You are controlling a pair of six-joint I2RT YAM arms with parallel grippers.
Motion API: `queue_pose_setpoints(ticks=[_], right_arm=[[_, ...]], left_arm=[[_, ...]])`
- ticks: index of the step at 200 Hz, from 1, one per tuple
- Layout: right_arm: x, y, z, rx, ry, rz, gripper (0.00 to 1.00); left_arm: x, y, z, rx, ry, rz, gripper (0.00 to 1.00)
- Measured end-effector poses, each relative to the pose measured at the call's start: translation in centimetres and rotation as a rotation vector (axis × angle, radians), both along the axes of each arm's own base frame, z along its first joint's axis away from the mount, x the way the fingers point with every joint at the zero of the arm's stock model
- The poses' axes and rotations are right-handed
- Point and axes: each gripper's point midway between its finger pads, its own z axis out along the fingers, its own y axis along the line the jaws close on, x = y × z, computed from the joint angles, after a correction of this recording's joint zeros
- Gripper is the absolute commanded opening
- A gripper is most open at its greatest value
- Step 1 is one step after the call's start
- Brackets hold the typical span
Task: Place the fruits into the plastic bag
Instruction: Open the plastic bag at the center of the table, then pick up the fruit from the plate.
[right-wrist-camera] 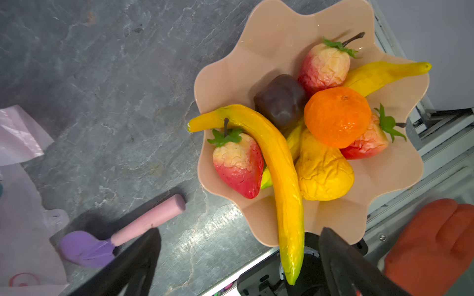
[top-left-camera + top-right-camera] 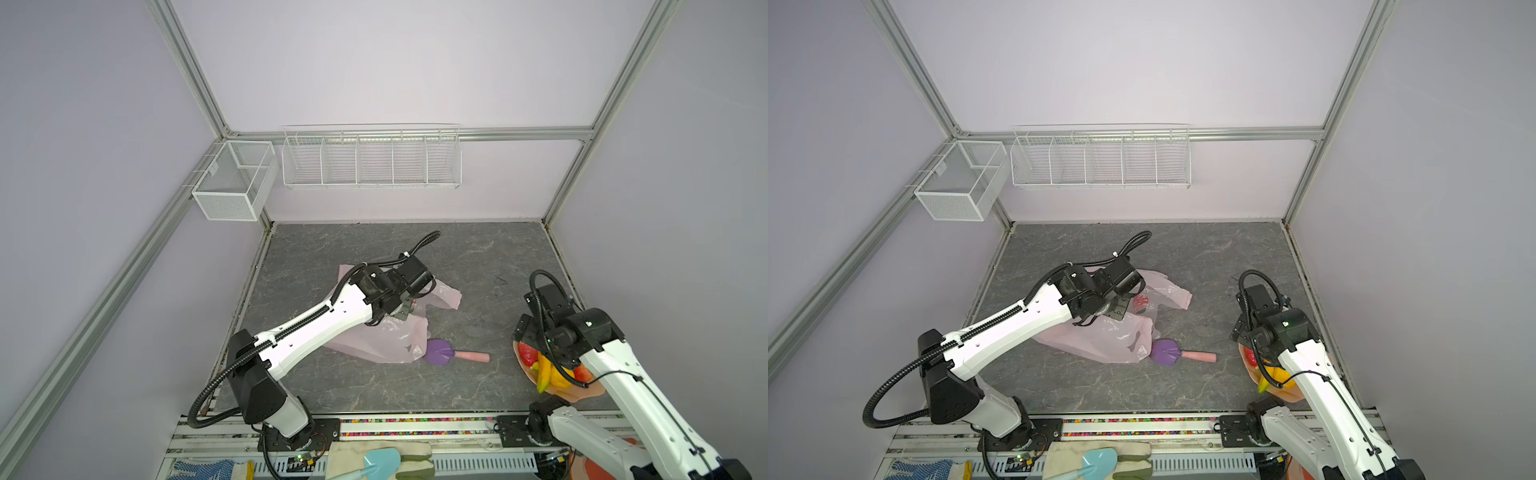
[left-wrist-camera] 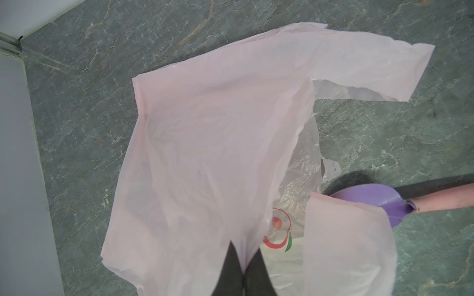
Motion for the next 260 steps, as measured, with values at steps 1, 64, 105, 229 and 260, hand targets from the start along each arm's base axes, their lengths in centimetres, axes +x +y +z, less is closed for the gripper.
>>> queue_pose_setpoints(ticks=[1, 64, 105, 229, 260], right_arm=[[0.0, 0.0, 0.0, -0.001, 0.001, 0.0, 0.95], [-0.1, -0.8, -4.6, -0.003, 0.127, -0.023, 0.8], [1.6, -0.6, -5.8, 0.005, 0.131, -0.014, 0.75], [2.0, -1.5, -9.2, 0.051, 0.135, -0.065, 0.61], [2.1, -1.7, -9.4, 0.051, 0.128, -0.067, 0.54]], left_arm=[[0.0, 0.0, 0.0, 0.001, 0.0, -0.001, 0.0], [-0.3, -0.1, -0.3, -0.022, 0.005, -0.008, 0.0], [-0.3, -0.3, -0.3, -0.032, 0.007, -0.011, 0.0], [-0.4, -0.4, -0.3, -0.038, 0.012, -0.01, 0.0], [-0.4, -0.4, -0.3, -0.037, 0.012, -0.01, 0.0]])
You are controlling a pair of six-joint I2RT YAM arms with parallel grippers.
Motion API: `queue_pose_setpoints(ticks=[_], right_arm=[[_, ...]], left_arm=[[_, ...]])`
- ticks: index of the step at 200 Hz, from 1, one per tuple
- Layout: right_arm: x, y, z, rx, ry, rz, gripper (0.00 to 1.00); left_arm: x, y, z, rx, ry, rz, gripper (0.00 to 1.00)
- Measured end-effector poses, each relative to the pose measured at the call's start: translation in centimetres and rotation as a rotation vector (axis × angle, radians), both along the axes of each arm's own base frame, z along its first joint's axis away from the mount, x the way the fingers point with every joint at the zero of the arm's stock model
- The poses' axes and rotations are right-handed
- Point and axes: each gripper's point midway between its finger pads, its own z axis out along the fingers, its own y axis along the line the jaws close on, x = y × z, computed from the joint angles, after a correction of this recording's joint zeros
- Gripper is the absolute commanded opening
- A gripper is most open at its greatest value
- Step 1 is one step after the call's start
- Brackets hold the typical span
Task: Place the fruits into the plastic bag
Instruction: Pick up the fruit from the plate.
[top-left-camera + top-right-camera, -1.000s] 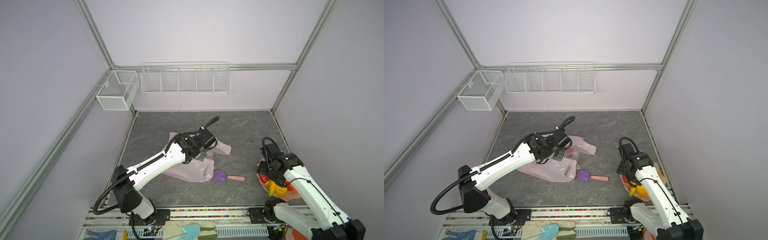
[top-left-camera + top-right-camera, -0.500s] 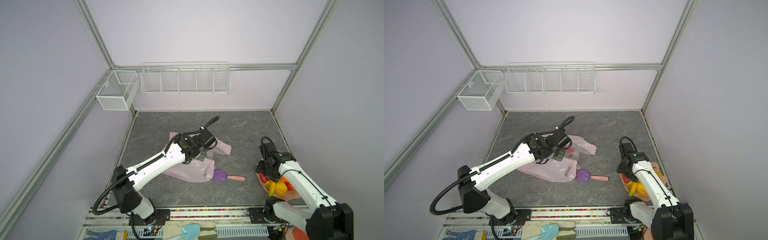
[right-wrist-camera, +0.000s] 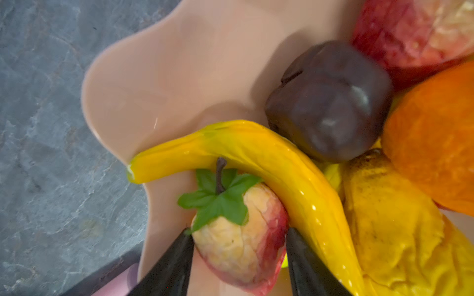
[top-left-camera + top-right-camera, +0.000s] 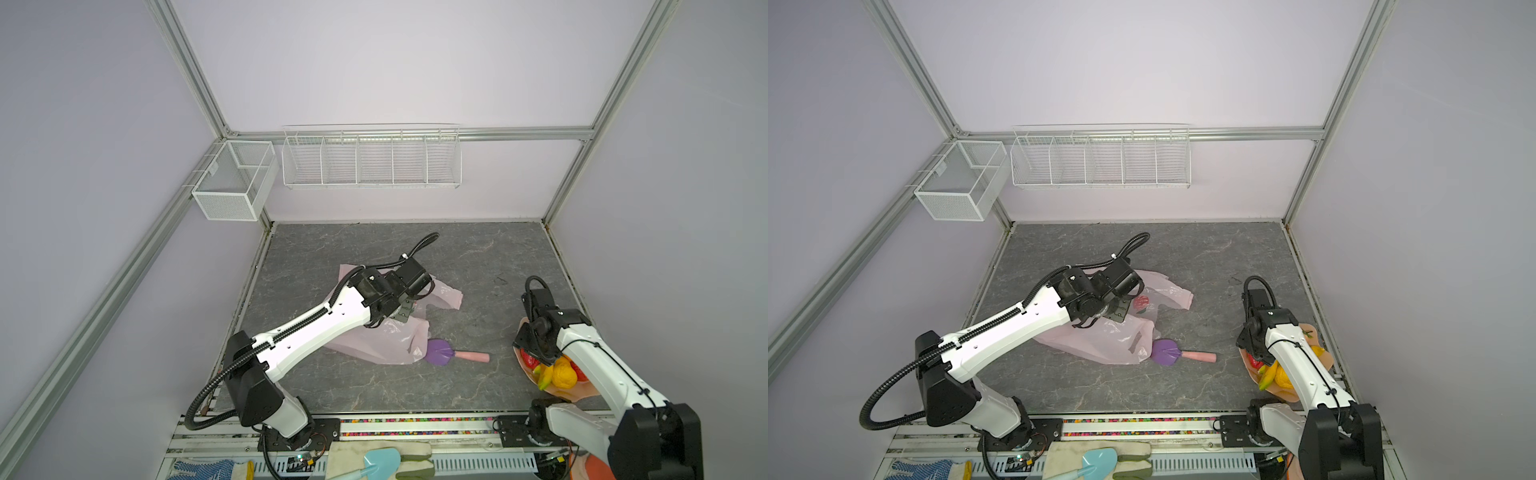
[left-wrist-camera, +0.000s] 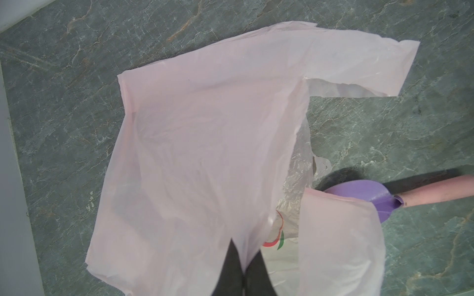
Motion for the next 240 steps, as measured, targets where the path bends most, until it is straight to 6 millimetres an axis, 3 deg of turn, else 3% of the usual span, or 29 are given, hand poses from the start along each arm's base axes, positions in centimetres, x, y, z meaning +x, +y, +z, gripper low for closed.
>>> queue_pose_setpoints(ticks=[103, 240], right_arm=[[0.5, 0.3, 1.0, 0.024, -0.064, 0.024, 0.36], [0.8, 1.1, 3.3, 0.082, -0.167, 0.036, 0.28]], left_arm=[[-0.1, 0.2, -0.1, 0.011, 0.006, 0.0, 0.0], [-0.1, 0.2, -0.1, 0.012, 0.006, -0.003, 0.0]])
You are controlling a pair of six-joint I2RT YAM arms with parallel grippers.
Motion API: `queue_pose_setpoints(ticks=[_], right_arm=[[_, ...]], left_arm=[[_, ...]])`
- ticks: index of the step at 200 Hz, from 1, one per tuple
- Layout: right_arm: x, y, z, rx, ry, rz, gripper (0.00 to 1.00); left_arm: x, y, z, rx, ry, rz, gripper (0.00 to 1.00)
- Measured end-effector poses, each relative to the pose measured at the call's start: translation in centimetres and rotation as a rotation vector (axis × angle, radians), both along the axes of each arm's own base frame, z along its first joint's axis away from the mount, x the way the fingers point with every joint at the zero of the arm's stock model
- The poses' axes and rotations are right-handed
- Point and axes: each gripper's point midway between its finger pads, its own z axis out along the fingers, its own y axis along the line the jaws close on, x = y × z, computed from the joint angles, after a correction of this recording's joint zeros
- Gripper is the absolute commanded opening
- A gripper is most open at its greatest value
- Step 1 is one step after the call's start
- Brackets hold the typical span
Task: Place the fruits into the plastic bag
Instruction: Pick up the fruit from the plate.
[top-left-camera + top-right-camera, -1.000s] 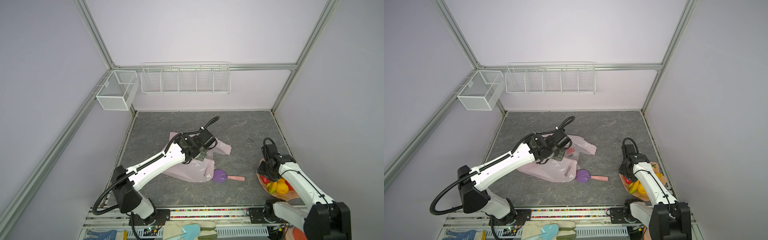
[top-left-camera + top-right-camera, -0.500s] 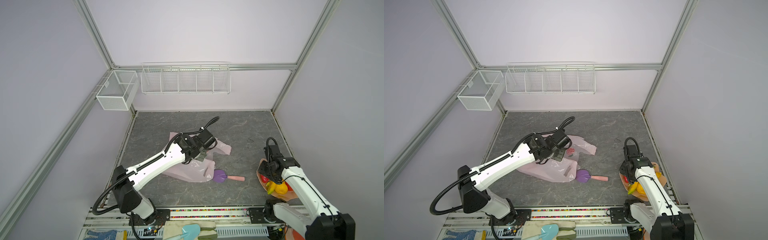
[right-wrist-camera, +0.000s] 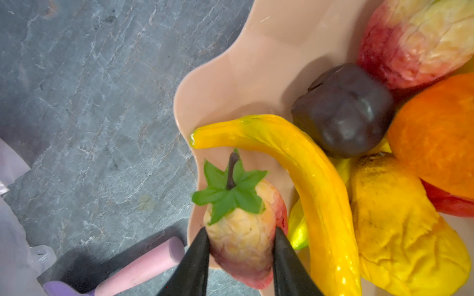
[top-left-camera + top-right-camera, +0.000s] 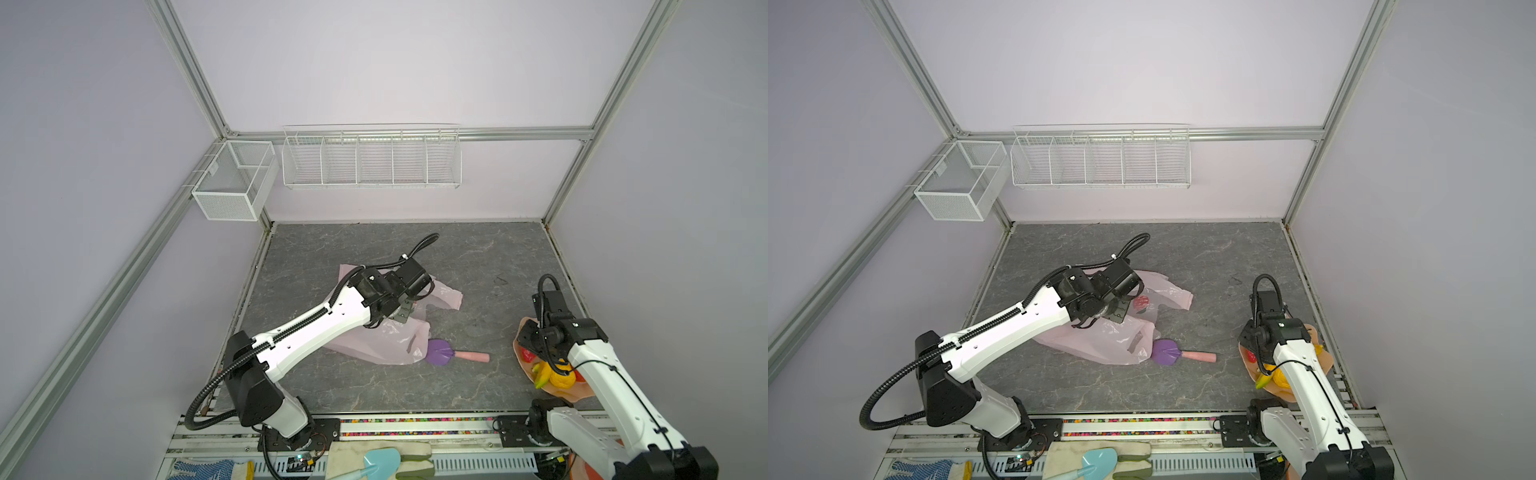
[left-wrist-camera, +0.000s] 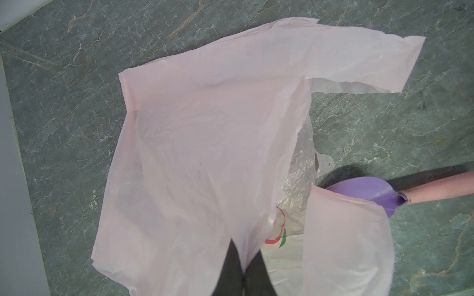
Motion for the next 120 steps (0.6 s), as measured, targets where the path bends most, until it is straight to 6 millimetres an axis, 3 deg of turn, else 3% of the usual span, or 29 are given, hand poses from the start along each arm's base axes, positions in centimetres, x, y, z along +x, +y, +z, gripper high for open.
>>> queue_pose_setpoints(ticks=[53, 120], right_arm=[[1.2, 0.5, 3.0, 0.039, -0.097, -0.007, 0.28], [1.4, 2.6, 4.3, 0.171, -0.151, 0.017, 0.26]], left_arm=[[0.0, 0.0, 0.0, 0.001, 0.0, -0.004, 0.0], [-0.1, -0.2, -0.1, -0.004, 0.008, -0.011, 0.0]])
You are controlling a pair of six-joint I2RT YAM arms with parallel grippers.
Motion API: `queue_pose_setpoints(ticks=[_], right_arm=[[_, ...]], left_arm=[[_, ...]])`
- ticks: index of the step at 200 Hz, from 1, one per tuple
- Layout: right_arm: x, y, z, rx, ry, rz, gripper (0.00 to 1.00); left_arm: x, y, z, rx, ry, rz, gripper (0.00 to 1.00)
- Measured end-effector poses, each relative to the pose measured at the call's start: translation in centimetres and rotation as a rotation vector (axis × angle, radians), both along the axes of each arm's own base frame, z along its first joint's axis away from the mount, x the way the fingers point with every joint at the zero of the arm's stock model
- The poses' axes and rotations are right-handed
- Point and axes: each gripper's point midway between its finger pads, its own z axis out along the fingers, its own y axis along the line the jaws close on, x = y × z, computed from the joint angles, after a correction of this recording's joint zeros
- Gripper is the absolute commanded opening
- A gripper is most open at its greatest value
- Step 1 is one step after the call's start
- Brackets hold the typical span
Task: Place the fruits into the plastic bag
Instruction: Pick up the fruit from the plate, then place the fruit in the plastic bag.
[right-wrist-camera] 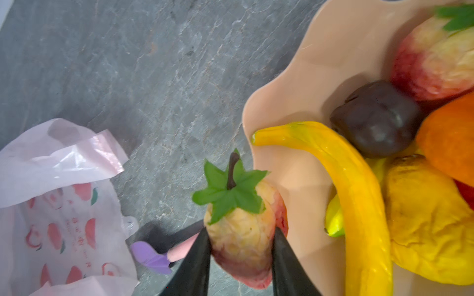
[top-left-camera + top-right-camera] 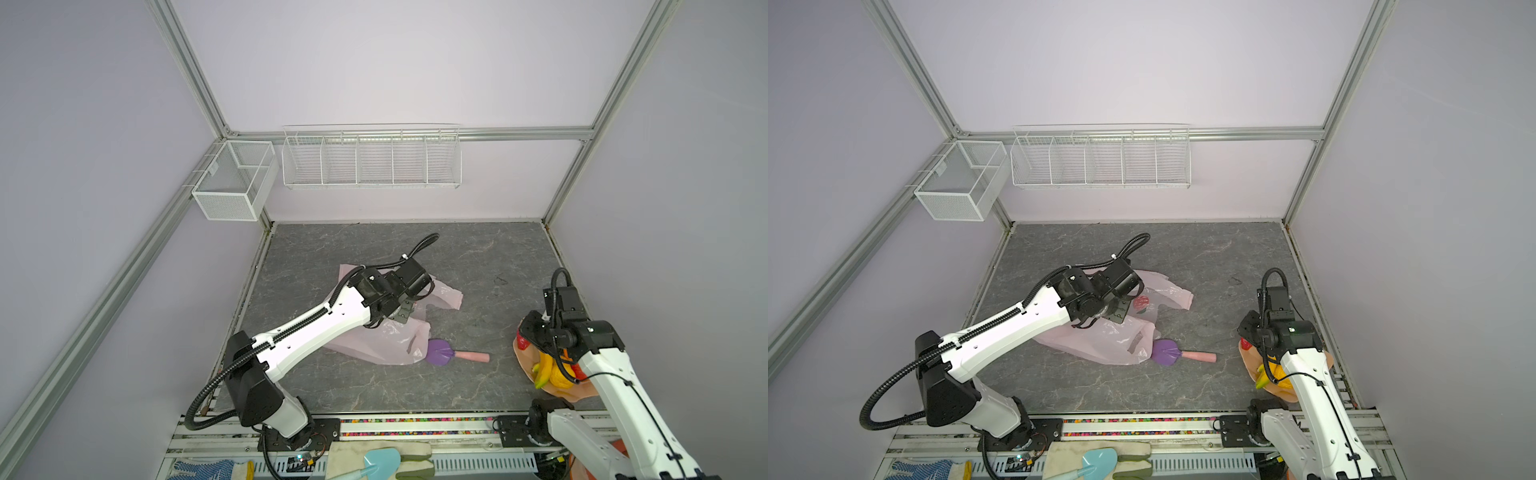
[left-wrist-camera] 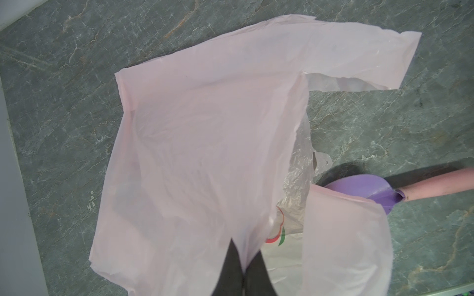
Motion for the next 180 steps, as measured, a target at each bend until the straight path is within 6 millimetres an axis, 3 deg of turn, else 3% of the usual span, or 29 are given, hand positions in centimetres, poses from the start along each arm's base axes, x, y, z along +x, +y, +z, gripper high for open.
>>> queue_pose_setpoints(ticks=[58, 103, 144, 180], right_arm=[[2.6, 6.1, 0.3, 0.305, -0.105, 0.064, 0.25], [4.7, 13.2, 0.5, 0.442, -0.12, 0.184, 0.25], [5.0, 19.4, -1.0, 0.517, -0.064, 0.263, 0.25], [4.7, 23.6, -1.1, 0.566, -0.056, 0.318, 0.25]], left_arm=[[-0.1, -0.1, 0.0, 0.0, 0.004, -0.01, 0.0], [-0.1, -0.3, 0.0, -0.01, 0.008, -0.017, 0.0], [0.0, -0.7, 0.0, -0.024, 0.006, -0.022, 0.0], [0.0, -1.0, 0.1, -0.045, 0.007, -0.017, 0.0]])
